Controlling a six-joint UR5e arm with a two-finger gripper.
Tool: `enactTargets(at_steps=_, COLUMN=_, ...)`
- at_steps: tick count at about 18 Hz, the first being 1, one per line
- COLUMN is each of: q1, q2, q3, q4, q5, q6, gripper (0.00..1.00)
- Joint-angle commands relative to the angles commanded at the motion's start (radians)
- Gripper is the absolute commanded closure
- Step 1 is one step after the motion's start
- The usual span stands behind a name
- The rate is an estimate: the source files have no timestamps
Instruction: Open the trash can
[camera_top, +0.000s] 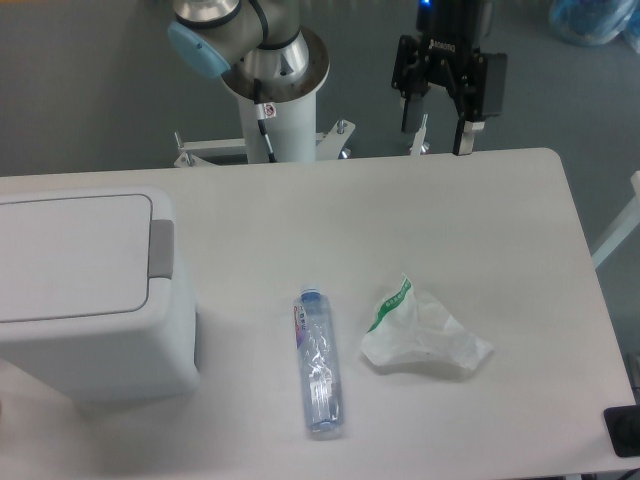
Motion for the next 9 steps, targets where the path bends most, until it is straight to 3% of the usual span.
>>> enactTargets(at_steps=6, q1=-0.003, q2=0.008, q3=-0.009, q4=-0.002, q5=-0.002, q6=-0.034, gripper=0.00)
enactTargets(at_steps=9, q1=-0.044, q2=0.006, q3=-0.005, q4=-0.003, q5=-0.002, q6=-0.176, gripper=0.00)
